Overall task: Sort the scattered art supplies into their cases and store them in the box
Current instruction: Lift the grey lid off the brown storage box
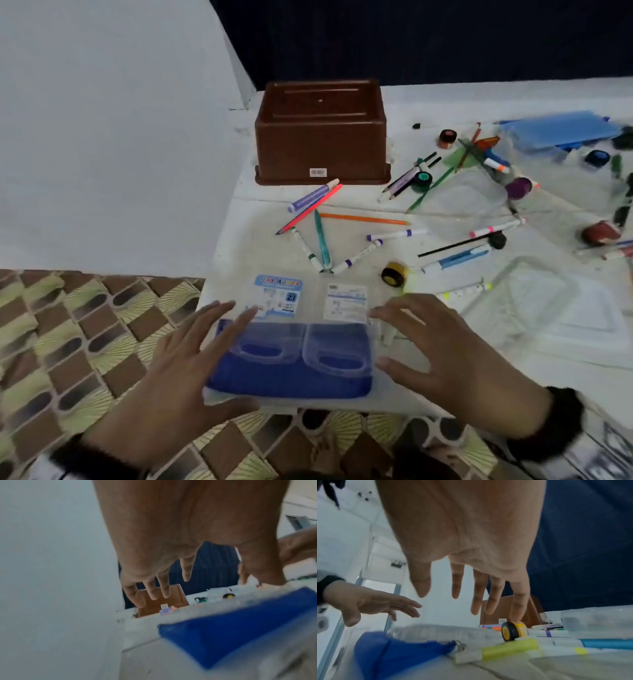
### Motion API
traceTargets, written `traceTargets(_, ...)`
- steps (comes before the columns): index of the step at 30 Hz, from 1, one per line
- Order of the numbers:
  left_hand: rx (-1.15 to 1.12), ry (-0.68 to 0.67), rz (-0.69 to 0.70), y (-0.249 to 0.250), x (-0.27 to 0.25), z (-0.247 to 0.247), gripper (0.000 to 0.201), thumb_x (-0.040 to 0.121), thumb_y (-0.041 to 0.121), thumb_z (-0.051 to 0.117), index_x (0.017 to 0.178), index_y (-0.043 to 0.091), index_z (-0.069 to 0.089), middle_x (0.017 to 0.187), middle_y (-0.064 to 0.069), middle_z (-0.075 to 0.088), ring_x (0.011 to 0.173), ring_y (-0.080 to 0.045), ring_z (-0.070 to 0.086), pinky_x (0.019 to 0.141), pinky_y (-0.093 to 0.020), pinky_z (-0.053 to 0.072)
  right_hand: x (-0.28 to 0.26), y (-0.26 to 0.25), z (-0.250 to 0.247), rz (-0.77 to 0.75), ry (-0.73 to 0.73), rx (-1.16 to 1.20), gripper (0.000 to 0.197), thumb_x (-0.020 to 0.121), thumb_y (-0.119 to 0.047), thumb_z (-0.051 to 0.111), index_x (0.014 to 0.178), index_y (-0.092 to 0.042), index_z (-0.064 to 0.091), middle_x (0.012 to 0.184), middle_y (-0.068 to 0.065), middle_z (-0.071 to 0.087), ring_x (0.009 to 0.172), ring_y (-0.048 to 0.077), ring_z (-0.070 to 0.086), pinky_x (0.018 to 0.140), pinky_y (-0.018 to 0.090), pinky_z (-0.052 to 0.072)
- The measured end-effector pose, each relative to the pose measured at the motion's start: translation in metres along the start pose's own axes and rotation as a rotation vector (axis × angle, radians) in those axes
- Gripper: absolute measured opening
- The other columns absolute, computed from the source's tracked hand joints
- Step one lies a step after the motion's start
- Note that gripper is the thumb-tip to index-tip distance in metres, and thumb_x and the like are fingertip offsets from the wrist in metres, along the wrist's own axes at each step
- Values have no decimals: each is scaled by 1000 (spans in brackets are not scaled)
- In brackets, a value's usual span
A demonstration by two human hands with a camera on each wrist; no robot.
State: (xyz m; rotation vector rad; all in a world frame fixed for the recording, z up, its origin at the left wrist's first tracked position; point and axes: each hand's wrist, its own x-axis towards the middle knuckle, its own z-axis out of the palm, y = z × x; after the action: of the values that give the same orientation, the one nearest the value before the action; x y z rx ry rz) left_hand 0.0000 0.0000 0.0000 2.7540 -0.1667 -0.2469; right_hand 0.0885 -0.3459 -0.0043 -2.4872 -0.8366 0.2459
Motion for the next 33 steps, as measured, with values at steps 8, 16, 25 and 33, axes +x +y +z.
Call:
traceTargets(8, 322, -240, 169, -42, 50, 6, 85, 77, 89, 5, 146, 52, -26, 161, 6, -22, 149, -17, -22, 121, -52, 11, 24, -11, 20, 79, -379, -352, 82, 79, -87, 26, 147, -59, -9, 160, -11, -30, 143, 13, -36, 122, 54, -4)
traceTargets(16, 371, -237, 203, -50, 136, -17, 80, 76, 89, 14, 141, 61, -25, 166, 2, -5, 154, -17, -6, 117, -47, 15, 27, 9, 13, 127, -298, -406, 72, 90, -78, 31, 144, -63, -13, 160, -9, -26, 143, 18, -37, 119, 60, -7)
traceTargets(25, 272, -281, 68, -43, 248, -32, 107, 63, 96, 41, 142, 61, -21, 166, -8, -11, 154, -24, -6, 120, -51, 10, 30, 41, -16, 187, -350, -415, 78, 87, -81, 33, 137, -67, -25, 158, -12, -34, 146, 18, -31, 121, 55, -2)
traceTargets(33, 311, -308, 41, -3, 294, -13, 106, 83, 75, 51, 155, 35, -17, 164, -17, -16, 152, -34, -14, 122, -50, 0, 31, 62, -30, 178, -284, -417, 72, 85, -82, 23, 140, -65, -22, 162, -11, -24, 152, 26, -11, 120, 52, 18)
